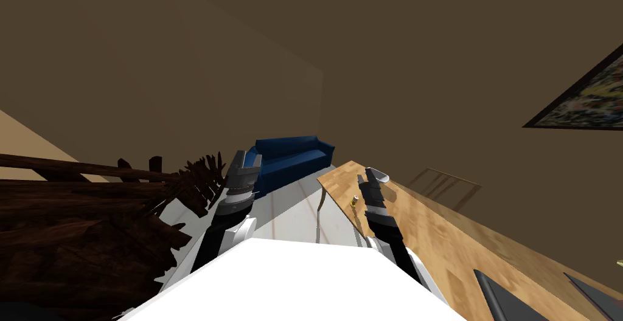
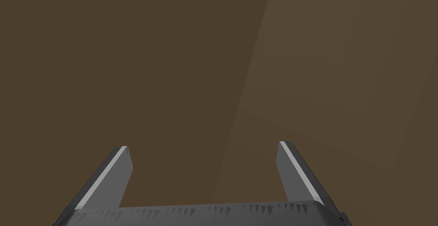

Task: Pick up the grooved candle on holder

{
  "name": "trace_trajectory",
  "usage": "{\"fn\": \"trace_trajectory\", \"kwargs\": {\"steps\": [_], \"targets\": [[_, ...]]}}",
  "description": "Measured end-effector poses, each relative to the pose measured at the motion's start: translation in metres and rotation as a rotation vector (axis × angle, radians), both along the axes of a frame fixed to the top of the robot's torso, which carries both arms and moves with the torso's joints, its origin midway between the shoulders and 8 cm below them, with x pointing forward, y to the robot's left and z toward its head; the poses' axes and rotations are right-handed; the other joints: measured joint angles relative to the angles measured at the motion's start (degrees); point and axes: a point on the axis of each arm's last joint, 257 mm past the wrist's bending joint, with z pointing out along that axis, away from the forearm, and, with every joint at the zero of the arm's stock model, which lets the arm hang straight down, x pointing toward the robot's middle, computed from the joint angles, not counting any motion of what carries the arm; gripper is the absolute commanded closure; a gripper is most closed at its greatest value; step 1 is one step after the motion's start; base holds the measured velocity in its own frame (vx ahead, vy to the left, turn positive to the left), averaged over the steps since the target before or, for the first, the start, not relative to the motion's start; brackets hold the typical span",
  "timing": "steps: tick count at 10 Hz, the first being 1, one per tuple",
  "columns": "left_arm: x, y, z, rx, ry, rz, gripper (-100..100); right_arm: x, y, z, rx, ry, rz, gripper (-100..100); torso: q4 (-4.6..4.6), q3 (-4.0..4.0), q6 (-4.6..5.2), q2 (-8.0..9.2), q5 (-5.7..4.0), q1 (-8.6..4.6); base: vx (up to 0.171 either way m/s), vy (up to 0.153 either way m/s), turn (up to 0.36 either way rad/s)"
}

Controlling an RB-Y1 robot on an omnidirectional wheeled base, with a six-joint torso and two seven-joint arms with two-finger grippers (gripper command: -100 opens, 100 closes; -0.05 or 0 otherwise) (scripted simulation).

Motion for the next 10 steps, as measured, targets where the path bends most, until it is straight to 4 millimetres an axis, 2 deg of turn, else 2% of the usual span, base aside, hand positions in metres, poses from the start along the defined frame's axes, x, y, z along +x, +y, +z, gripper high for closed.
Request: {"fn": "trace_trajectory", "kwargs": {"steps": [3, 6, 7, 10], "targets": [[0.0, 0.0, 0.0, 0.0, 0.0, 0.0, 0, 0.014, 0.009, -0.024, -0.064, 0.085, 0.0, -100, 0.0, 0.0, 0.0, -0.01, 0.02, 0.1, 0.001, 0.026, 0.006], [0.0, 0.0, 0.0, 0.0, 0.0, 0.0, 0, 0.023, 0.014, -0.064, -0.146, 0.211, -0.01, -100, -0.01, -0.02, 0.0, -0.04, 0.01, 0.06, 0.009, 0.015, 0.019], [0.0, 0.0, 0.0, 0.0, 0.0, 0.0, 0, 0.027, 0.015, -0.07, -0.163, 0.236, -0.014, -100, -0.01, -0.02, 0.0, -0.04, 0.01, 0.03, 0.007, 0.003, 0.024], [0.0, 0.0, 0.0, 0.0, 0.0, 0.0, 0, 0.034, 0.012, -0.109, -0.232, 0.349, -0.033, -100, -0.01, -0.03, 0.0, -0.04, 0.0, 0.0, 0.011, 0.004, 0.037]]}}
